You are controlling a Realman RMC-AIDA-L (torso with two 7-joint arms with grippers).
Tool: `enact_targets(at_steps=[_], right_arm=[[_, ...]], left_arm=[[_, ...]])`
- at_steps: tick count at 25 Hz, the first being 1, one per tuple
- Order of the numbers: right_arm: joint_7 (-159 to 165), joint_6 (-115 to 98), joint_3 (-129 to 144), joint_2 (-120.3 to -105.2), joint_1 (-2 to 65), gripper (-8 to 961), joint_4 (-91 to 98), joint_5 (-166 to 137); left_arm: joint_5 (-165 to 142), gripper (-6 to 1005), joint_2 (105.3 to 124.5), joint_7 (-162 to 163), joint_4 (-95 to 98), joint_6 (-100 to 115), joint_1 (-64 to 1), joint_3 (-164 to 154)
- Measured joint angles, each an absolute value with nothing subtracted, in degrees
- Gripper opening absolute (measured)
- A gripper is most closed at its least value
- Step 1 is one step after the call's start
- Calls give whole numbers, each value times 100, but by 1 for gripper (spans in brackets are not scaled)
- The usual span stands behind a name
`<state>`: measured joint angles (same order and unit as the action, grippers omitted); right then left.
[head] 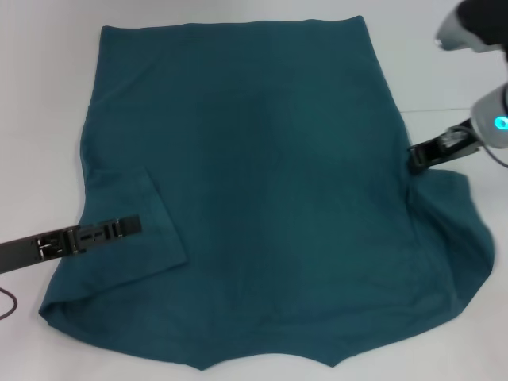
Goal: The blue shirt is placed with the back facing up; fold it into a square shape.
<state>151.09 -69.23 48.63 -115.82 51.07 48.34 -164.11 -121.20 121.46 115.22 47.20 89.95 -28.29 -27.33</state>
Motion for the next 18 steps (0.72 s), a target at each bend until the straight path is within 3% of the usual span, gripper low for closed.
enact_targets(at_steps=[18], right_arm=[[15465, -6798, 5047, -11853, 5527, 19, 4634, -16084]], left_arm=[[-12120, 735, 12128, 11522, 4614, 8804, -2858, -2737]])
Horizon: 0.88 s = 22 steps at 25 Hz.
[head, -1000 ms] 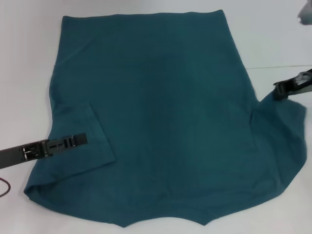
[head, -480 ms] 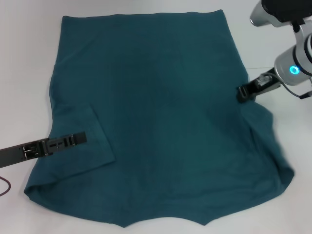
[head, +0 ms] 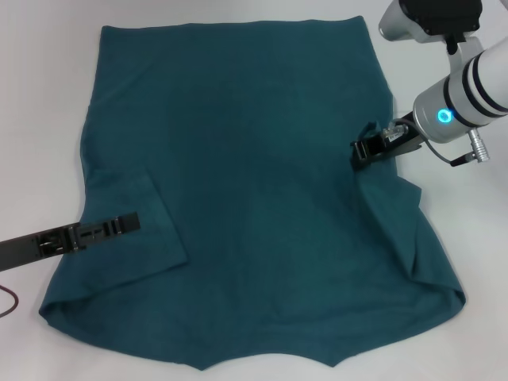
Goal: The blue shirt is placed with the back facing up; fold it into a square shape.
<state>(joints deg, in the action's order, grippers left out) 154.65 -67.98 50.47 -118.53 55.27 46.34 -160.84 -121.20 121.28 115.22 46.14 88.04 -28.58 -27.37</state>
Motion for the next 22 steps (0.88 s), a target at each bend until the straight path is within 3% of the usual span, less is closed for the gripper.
enact_targets(at_steps=[21, 22], right_arm=[[15396, -6775, 5235, -11838, 5549, 41, 4544, -15723], [15342, -6818, 5232, -11829, 5542, 78, 4544, -15626]], left_arm=[[-12120, 736, 12120, 11522, 4596, 8724, -2831, -2733], [-12120, 735, 12120, 11523, 4596, 8724, -2827, -2733]])
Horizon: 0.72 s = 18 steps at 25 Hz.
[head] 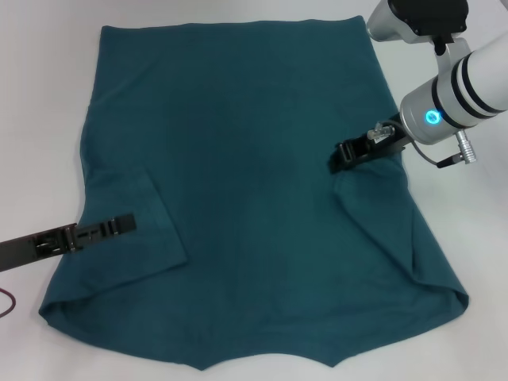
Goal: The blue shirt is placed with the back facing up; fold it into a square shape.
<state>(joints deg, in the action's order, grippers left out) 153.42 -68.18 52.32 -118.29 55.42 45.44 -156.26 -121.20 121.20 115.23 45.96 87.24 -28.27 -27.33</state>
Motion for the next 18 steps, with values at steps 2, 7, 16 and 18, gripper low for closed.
enact_targets(at_steps=[2, 7, 16, 18], right_arm=[[15269, -6925, 5215, -11791, 5526, 152, 4544, -15440], [15102, -7210, 5195, -11627, 5410, 319, 4555, -15036], [15083, -7899, 4835, -11158, 4786, 501, 4794, -14989], [14858, -8134, 4499, -11131, 4579, 515, 4863, -14718]], left_arm=[[-12120, 735, 12120, 11522, 4597, 8724, -2823, -2732], [-12120, 735, 12121, 11523, 4597, 8726, -2821, -2733], [-12120, 735, 12119, 11604, 4597, 8726, -2814, -2733], [-12120, 735, 12115, 11762, 4603, 8718, -2813, -2729]])
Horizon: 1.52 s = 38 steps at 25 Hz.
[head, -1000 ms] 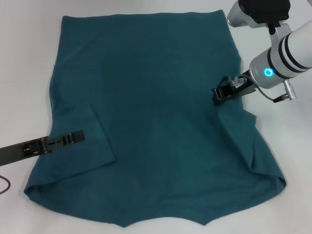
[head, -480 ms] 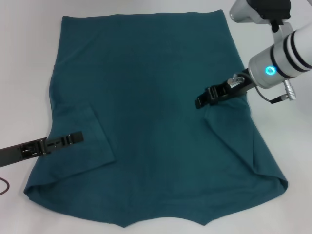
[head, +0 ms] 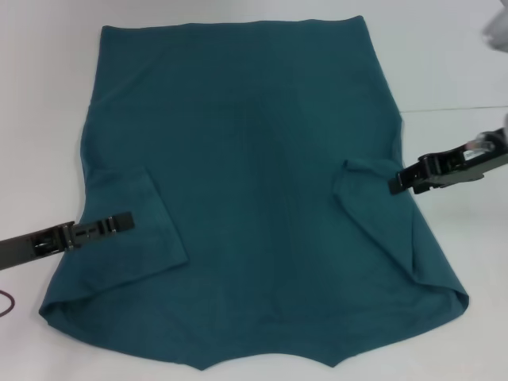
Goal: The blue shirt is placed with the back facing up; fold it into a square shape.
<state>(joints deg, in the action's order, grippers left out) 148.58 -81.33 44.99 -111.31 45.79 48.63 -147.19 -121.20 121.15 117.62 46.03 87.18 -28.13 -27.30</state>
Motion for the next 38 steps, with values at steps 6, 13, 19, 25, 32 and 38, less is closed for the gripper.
enact_targets(at_steps=[6, 13, 19, 25, 32, 38], right_arm=[[13657, -8793, 3255, -11032, 3656, 510, 4658, -12671], [13642, -8886, 3112, -10718, 3196, 509, 4087, -11878], [13658, -8867, 3240, -10694, 3295, 507, 4086, -11949], [13659, -8829, 3259, -10728, 3386, 507, 4079, -12126], [13660, -8819, 3264, -10757, 3368, 507, 4073, -12132], [13654, -8820, 3262, -10767, 3352, 507, 4026, -12132]], left_arm=[[-12195, 735, 12018, 12951, 4717, 8773, -2782, -2612], [-12970, 736, 11834, 14461, 4875, 9041, -2588, -1918], [-13576, 736, 11814, 14604, 4875, 9053, -2462, -1430], [-13818, 735, 11829, 14677, 4832, 8959, -2401, -1387], [-13917, 736, 11828, 14735, 4546, 8694, -2460, -1442], [-13937, 736, 11830, 14754, 4348, 8453, -2469, -1452]])
